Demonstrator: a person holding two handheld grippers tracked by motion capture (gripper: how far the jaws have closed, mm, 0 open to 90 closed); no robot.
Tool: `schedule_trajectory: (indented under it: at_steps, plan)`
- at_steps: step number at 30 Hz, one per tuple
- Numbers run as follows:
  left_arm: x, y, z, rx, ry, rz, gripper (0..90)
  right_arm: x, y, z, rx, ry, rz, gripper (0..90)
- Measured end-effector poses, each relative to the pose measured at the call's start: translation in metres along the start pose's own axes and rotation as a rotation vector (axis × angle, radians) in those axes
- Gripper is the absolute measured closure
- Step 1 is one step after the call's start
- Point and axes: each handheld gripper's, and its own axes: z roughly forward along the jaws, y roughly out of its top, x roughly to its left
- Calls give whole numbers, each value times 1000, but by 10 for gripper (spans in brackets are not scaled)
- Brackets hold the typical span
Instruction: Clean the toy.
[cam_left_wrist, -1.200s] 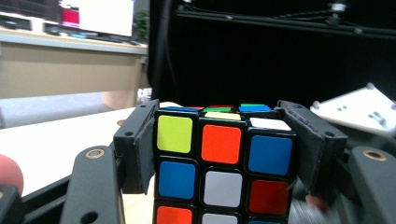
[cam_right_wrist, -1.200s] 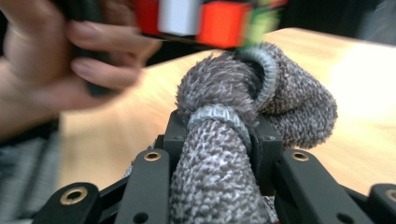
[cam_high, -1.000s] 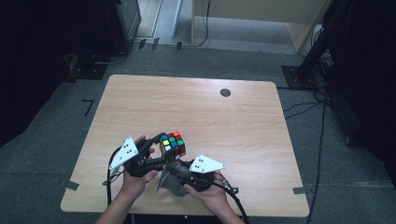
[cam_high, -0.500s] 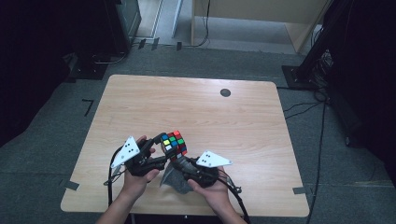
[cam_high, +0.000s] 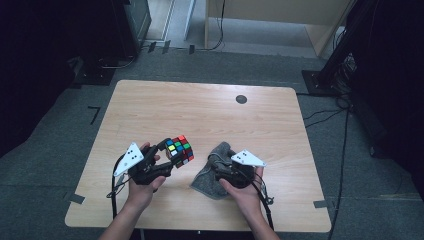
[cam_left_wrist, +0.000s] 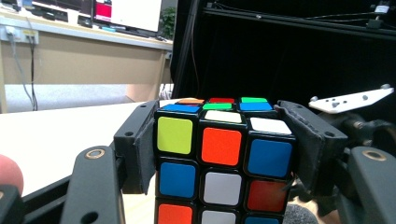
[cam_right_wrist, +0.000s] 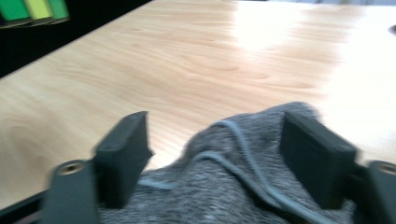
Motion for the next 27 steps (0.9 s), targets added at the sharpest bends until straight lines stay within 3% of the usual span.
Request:
schedule_trajectory:
  at_steps: [3, 9, 13, 21, 27]
  plan:
    - [2, 0, 0, -1, 4, -7, 341, 1, 5, -6, -29, -7, -5, 162]
    - [-3, -1, 4, 10, 8, -2, 340, 33, 10, -8, -82, 118, -92, 133]
    - [-7, -1, 7, 22, 11, -10, 340, 49, 11, -9, -100, 145, -128, 134]
    - [-21, -5, 14, 40, -12, 8, 340, 62, 12, -10, -144, 155, -164, 130]
    - [-29, -6, 18, 46, -19, -3, 340, 70, 11, -10, -160, 148, -174, 135]
